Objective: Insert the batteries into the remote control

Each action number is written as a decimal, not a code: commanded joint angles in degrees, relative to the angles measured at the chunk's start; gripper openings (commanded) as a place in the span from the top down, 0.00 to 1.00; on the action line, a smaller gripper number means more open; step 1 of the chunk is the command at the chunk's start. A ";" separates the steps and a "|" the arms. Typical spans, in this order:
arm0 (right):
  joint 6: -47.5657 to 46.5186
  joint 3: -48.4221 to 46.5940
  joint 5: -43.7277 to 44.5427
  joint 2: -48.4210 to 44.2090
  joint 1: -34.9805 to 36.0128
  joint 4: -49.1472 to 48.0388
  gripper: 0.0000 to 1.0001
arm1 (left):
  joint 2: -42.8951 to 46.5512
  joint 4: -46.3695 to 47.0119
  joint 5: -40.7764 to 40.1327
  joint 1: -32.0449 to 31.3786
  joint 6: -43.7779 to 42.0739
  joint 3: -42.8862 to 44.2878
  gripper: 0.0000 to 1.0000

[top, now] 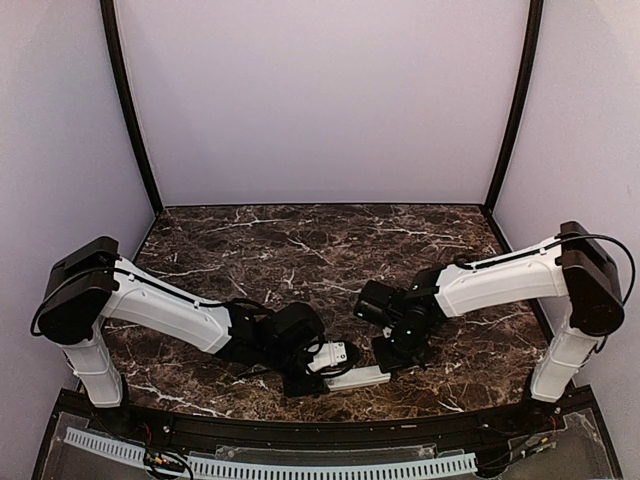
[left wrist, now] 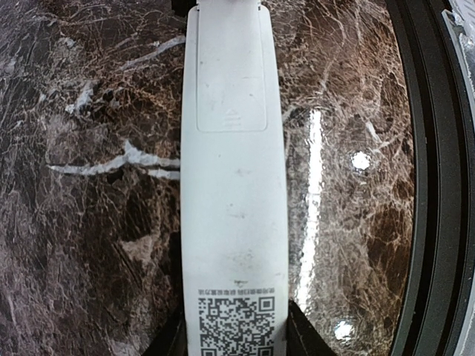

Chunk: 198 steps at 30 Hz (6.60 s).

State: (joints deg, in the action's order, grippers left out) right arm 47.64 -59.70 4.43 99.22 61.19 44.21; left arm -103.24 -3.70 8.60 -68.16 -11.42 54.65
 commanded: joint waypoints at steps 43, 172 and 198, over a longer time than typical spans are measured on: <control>-8.28 4.95 -13.25 -12.59 -3.15 -10.56 1.00 | 0.74 -4.03 0.23 -0.57 -0.79 -0.93 0.77; 4.45 8.37 -14.79 -13.71 -6.68 -9.16 0.01 | 6.37 7.38 0.38 0.55 2.96 -11.95 0.42; 10.82 6.68 -13.23 -7.58 -1.66 -9.42 0.02 | 5.21 11.44 3.89 0.57 1.76 -12.88 0.62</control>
State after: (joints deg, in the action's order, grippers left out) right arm 59.22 -50.94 -10.48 89.01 59.13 34.72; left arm -97.49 8.25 11.16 -67.66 -9.85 43.00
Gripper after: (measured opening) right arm 0.975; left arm 0.379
